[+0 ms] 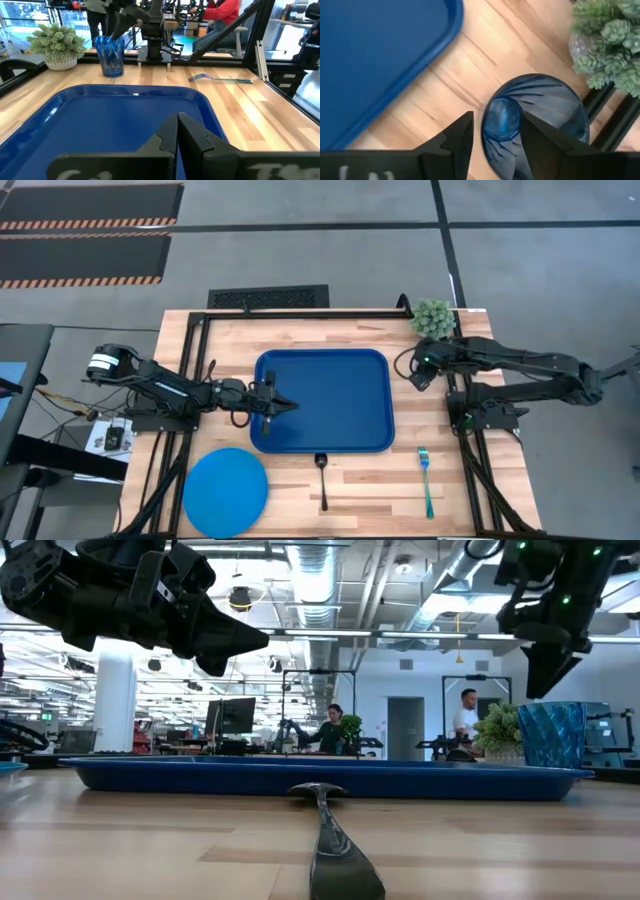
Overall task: Pick and place plate/cup/fork/spoon on tray
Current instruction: Put the blue glass cup on the top right side of the blue tray
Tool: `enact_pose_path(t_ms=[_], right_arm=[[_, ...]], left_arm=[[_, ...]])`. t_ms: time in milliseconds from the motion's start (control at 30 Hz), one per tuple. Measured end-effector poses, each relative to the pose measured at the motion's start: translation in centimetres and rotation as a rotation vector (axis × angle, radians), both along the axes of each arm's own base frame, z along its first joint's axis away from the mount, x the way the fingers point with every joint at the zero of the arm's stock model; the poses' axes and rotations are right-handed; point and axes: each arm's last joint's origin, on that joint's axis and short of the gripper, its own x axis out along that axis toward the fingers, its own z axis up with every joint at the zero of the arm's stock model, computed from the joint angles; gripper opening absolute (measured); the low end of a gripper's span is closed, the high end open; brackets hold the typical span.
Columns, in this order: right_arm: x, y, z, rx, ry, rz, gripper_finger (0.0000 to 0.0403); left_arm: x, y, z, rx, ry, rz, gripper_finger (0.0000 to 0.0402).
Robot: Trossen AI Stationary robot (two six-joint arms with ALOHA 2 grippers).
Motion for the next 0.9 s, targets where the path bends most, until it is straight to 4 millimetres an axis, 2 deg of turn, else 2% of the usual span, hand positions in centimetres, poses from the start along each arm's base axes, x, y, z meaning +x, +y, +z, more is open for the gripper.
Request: enact_pose_path(t_ms=[100, 233, 600, 733, 900], right_arm=[[0.3, -0.5, -0.4, 0.019, 0.027, -0.02, 0.0186], [0.8, -0.9, -0.9, 0.062, 0.036, -0.028, 0.0165], [1.6, -2.2, -2.3, 0.122, 0.115, -0.055, 0.0054], [1.7, -2.1, -1.1, 0.134, 0.13, -0.035, 0.0014], [2.6, -1.9, 2.2, 0.127, 0.046, 0.016, 0.0029]], left_arm=[[0.0, 0.0, 0.0, 0.0, 0.0, 0.0, 0.0], [0.0, 0.0, 0.0, 0.0, 0.004, 0.0, 0.0], [0.0, 0.0, 0.0, 0.0, 0.005, 0.0, 0.0], [0.0, 0.0, 0.0, 0.008, 0.005, -0.001, 0.0], [0.0, 0.0, 0.0, 0.008, 0.005, -0.001, 0.0]])
